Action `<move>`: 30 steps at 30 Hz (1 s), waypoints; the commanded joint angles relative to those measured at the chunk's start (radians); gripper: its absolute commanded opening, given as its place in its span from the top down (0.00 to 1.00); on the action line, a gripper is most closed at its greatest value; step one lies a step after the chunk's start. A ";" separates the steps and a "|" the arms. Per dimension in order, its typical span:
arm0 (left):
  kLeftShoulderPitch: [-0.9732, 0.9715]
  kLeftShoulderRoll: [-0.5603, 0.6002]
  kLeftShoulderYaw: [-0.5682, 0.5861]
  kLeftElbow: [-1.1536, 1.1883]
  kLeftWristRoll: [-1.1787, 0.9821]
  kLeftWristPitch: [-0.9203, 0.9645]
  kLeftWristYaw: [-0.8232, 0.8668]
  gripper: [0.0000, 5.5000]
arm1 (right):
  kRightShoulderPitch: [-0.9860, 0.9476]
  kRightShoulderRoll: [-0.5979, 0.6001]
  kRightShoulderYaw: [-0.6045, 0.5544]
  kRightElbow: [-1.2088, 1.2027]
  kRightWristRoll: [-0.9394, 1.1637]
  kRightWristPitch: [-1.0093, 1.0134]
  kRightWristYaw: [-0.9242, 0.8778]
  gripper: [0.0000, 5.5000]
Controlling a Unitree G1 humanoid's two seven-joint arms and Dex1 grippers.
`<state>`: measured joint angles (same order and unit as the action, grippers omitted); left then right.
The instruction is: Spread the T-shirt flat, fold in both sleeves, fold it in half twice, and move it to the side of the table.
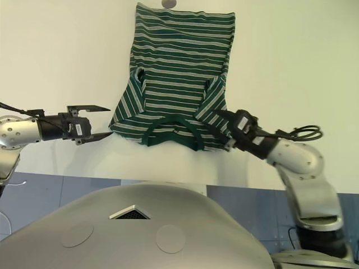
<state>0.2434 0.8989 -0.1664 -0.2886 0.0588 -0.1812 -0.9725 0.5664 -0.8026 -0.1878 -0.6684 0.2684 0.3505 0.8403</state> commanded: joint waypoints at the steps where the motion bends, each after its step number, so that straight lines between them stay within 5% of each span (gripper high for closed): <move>1: 0.020 0.001 -0.054 0.035 0.075 -0.059 0.011 0.30 | 0.033 -0.048 -0.066 0.068 -0.046 -0.120 0.060 0.56; 4: -0.009 -0.003 -0.081 0.076 0.108 -0.085 0.020 0.30 | 0.055 -0.084 -0.049 0.137 -0.141 -0.248 0.088 0.56; 12: -0.042 -0.013 -0.129 0.126 0.094 -0.052 0.012 0.55 | 0.066 -0.176 -0.022 0.266 -0.242 -0.537 0.208 0.56; 23: -0.120 -0.013 -0.180 0.178 0.059 -0.049 -0.049 0.91 | -0.027 -0.127 0.154 0.391 -0.368 -0.621 0.127 0.56; 30: -0.141 -0.012 -0.191 0.193 0.063 -0.058 -0.064 1.00 | -0.003 -0.162 0.176 0.389 -0.313 -0.539 0.165 0.81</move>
<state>0.0902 0.8730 -0.3293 -0.1402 0.0800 -0.2682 -1.0130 0.5457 -0.9417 -0.0302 -0.2971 -0.0342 -0.2412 0.9806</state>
